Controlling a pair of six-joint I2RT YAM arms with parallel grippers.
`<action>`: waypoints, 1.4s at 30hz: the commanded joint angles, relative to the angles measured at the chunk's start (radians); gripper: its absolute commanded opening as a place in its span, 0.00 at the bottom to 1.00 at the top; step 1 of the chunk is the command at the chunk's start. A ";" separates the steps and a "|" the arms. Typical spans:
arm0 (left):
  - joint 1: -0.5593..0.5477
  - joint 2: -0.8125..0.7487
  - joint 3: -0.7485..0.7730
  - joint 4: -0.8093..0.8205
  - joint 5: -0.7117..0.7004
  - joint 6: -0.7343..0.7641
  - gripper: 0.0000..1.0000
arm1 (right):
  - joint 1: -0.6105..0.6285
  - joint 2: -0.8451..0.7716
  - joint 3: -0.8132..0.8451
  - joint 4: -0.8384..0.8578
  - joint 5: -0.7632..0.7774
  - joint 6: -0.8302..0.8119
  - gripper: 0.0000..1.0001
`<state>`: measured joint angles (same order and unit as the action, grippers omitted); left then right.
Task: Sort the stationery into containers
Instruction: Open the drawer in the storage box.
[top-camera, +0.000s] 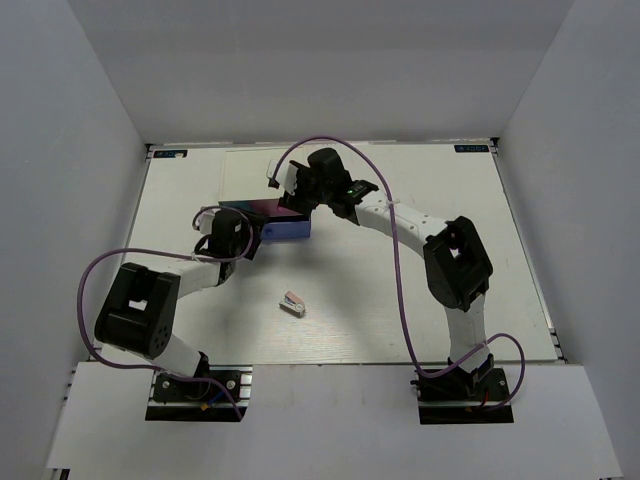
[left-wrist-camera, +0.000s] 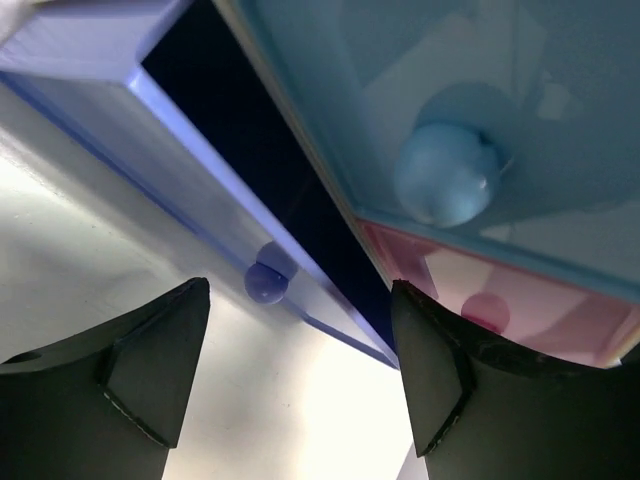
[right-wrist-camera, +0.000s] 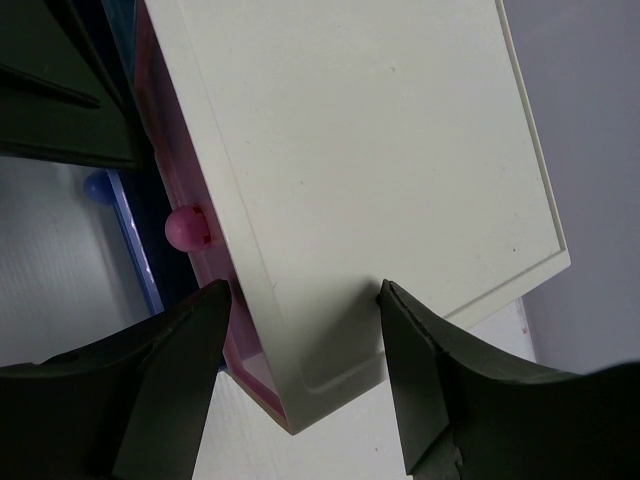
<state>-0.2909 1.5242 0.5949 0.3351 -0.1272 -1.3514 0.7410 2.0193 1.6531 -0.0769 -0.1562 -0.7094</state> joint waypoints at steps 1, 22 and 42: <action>0.002 -0.012 0.081 -0.188 -0.034 0.001 0.83 | -0.006 -0.007 -0.015 -0.020 0.018 0.016 0.67; -0.007 0.047 0.151 -0.418 -0.014 -0.008 0.66 | -0.005 0.004 -0.009 -0.012 0.049 0.025 0.67; -0.016 -0.081 0.043 -0.485 0.025 -0.017 0.68 | 0.003 0.055 0.050 -0.035 0.104 0.042 0.67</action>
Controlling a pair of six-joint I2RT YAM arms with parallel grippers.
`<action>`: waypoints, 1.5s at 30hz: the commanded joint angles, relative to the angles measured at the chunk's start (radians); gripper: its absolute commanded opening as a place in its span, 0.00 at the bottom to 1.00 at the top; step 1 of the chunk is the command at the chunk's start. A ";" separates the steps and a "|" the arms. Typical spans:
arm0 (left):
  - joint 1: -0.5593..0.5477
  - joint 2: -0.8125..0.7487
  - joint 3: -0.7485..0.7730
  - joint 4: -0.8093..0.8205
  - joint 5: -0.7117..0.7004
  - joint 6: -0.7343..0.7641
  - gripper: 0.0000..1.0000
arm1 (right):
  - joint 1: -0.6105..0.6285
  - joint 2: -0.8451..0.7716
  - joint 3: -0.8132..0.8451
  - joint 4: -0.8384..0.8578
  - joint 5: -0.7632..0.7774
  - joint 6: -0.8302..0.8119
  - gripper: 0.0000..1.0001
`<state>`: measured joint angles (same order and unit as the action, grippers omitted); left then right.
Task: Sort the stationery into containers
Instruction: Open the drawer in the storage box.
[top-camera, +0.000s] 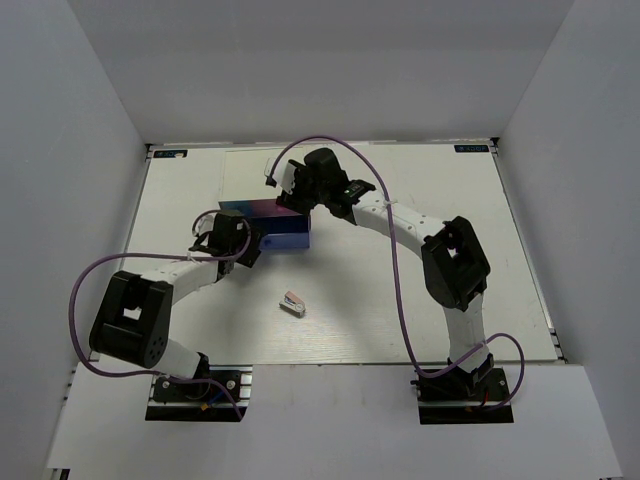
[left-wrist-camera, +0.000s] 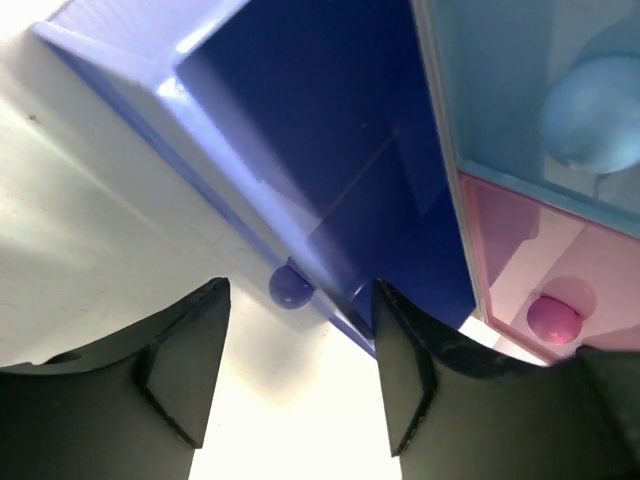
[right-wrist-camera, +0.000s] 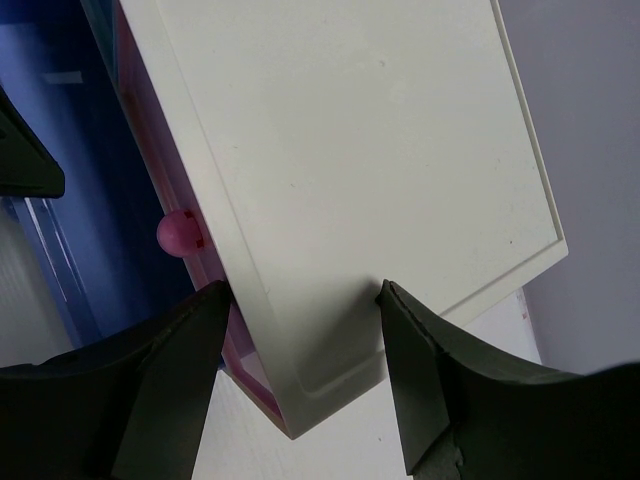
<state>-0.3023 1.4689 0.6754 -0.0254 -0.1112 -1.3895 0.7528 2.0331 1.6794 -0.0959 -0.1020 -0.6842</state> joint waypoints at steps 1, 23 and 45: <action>-0.004 -0.025 -0.037 -0.113 0.008 0.021 0.71 | -0.006 0.039 0.025 -0.016 0.047 0.015 0.67; 0.005 -0.241 -0.051 0.058 -0.002 0.178 0.94 | -0.027 -0.187 -0.148 0.031 -0.112 0.049 0.75; 0.005 -0.846 -0.401 -0.257 0.111 0.273 0.79 | 0.103 -0.467 -0.669 -0.111 -0.619 0.127 0.69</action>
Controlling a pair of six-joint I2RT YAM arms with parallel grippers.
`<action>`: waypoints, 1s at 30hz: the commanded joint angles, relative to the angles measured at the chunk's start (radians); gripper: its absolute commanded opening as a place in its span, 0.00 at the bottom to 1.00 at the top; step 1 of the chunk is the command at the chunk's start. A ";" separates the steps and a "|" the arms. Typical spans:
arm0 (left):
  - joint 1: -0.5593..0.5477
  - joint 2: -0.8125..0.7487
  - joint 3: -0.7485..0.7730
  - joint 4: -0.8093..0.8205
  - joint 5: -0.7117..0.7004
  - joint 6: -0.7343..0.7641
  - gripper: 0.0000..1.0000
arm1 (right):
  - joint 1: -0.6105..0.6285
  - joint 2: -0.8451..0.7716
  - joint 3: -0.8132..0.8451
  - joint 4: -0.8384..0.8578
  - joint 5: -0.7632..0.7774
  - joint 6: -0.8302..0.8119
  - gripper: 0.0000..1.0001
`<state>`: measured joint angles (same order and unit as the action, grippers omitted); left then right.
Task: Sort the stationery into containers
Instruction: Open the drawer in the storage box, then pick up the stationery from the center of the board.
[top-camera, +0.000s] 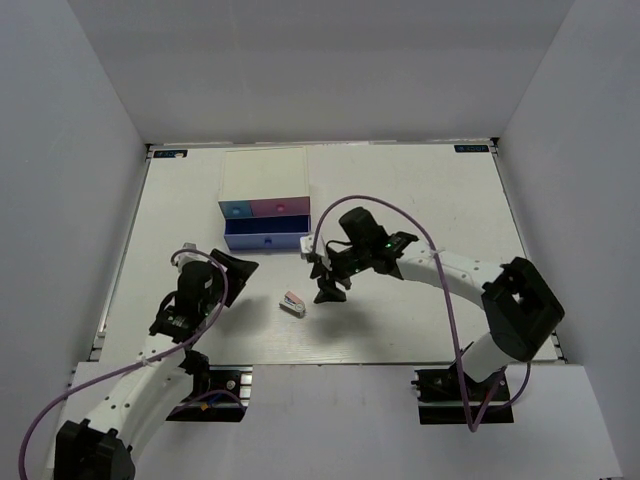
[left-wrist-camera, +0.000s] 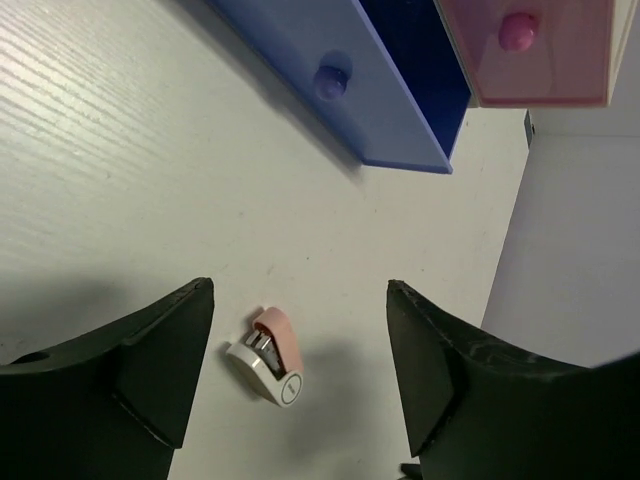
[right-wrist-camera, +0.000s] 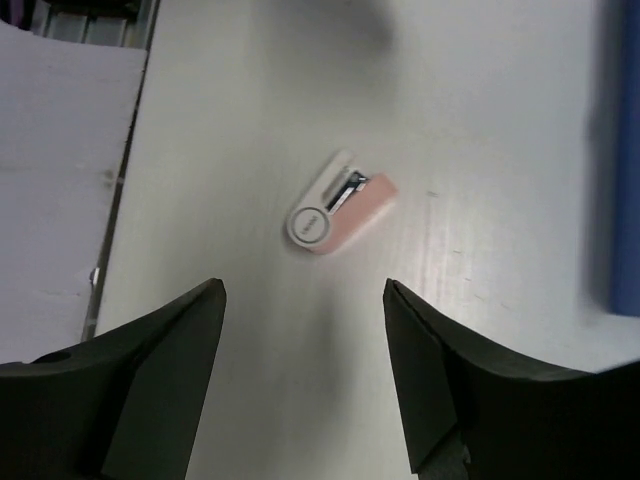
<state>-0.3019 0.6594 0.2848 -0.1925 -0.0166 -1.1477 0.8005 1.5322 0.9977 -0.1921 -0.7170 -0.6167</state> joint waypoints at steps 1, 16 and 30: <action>0.004 -0.050 -0.010 -0.108 0.006 0.031 0.80 | 0.063 0.042 0.027 -0.015 0.004 0.089 0.71; 0.004 -0.337 0.050 -0.433 -0.103 0.031 0.80 | 0.235 0.184 0.075 0.071 0.348 0.324 0.84; 0.004 -0.386 0.070 -0.515 -0.121 0.022 0.81 | 0.241 0.206 0.097 0.103 0.487 0.315 0.83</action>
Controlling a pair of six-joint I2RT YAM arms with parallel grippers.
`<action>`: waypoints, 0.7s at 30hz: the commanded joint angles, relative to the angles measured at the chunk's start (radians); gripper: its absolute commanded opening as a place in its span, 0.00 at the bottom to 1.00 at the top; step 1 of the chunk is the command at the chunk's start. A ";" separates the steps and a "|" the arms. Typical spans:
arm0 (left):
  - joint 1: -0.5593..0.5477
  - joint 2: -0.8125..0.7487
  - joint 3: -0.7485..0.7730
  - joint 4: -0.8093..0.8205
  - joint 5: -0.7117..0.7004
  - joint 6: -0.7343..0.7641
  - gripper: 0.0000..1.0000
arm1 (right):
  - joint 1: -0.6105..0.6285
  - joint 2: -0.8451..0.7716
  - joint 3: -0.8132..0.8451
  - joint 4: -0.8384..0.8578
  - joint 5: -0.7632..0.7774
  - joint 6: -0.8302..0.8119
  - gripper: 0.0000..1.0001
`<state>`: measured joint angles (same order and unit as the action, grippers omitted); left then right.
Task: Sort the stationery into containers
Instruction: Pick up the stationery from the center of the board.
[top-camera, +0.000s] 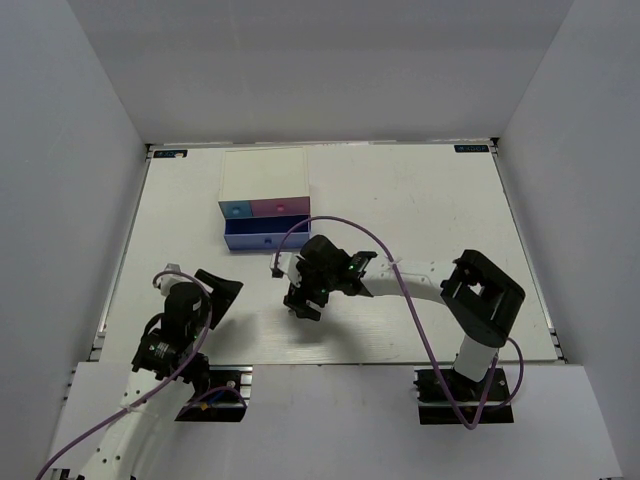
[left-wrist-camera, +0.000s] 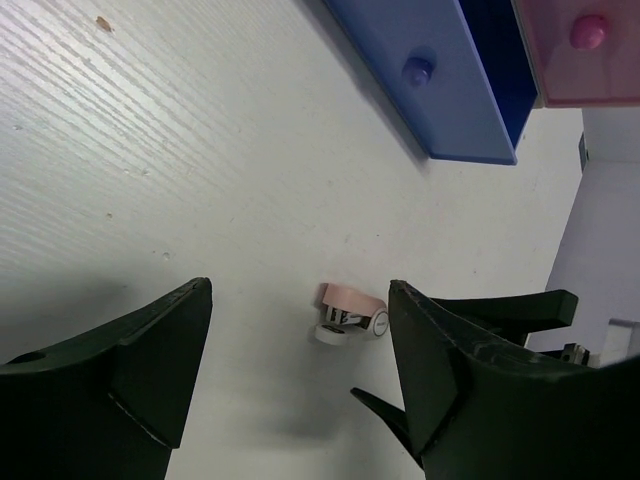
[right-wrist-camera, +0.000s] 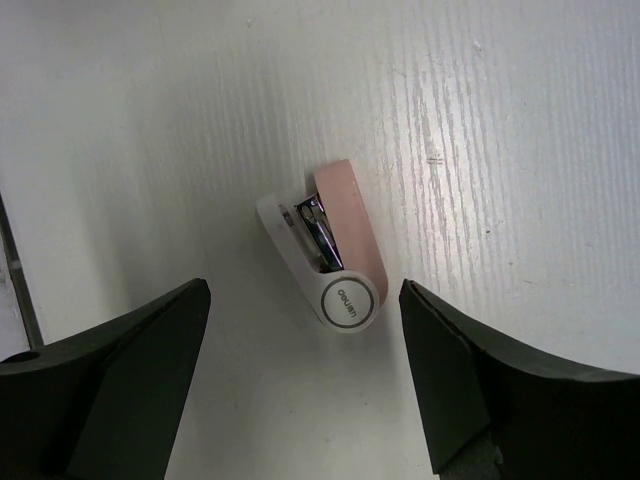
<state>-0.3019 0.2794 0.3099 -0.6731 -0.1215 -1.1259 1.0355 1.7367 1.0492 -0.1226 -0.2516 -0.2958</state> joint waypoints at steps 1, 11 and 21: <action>0.004 -0.006 0.044 -0.034 -0.017 0.000 0.81 | 0.006 -0.008 0.048 0.031 0.006 -0.012 0.81; 0.004 -0.016 0.017 -0.002 -0.017 -0.009 0.81 | -0.002 -0.028 -0.009 0.061 -0.067 -0.213 0.87; 0.004 -0.042 0.035 -0.042 -0.017 -0.009 0.81 | -0.003 0.090 0.060 0.066 -0.094 -0.341 0.90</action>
<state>-0.3019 0.2630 0.3141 -0.7021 -0.1295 -1.1339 1.0344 1.8214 1.0580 -0.0719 -0.3202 -0.5751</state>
